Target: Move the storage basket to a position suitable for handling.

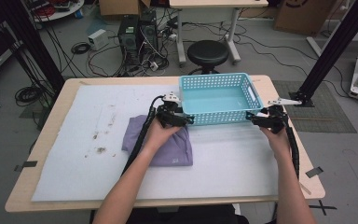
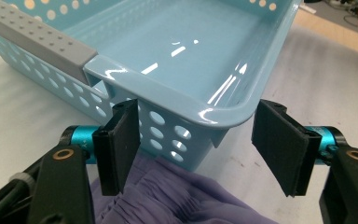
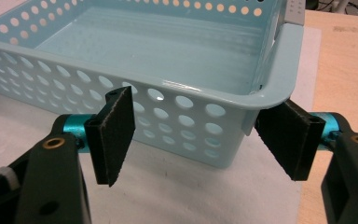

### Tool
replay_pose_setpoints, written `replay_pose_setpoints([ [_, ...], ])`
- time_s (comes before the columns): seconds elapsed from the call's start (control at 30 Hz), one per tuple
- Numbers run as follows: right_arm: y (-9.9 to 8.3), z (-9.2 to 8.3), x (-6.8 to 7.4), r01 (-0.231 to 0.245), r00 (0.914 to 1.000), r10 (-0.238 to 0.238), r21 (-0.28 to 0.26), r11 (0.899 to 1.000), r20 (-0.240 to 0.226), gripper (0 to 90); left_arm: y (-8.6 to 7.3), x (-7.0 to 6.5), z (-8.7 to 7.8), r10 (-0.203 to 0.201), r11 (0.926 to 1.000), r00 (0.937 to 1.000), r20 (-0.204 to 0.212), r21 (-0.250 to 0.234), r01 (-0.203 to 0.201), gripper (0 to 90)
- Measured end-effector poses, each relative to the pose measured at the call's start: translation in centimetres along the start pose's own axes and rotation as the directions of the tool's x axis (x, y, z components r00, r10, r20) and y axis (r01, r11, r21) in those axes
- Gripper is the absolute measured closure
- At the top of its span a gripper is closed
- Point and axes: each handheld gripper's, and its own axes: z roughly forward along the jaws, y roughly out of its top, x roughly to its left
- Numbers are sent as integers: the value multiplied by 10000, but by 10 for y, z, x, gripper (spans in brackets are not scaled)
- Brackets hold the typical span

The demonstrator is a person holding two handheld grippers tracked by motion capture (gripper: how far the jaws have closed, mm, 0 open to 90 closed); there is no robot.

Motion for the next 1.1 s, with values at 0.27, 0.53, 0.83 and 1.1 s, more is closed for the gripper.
replay_pose_setpoints([
  [0.27,3,0,4,-12,10000,15,-271,9996,88,299,5,6,-5,-175,9995,9998,80,-279,177,324],
  [0.53,9,1,11,29,10000,-31,-325,9995,-34,301,9,19,-15,-609,9945,9976,336,-830,635,327],
  [0.83,15,5,20,-180,9998,174,-575,9982,-94,301,10,29,-20,-770,9886,9970,112,-1288,778,345],
  [1.1,20,12,33,-354,9991,338,-640,9973,-258,300,7,42,-33,-892,9881,9960,-77,-1268,875,344],
])
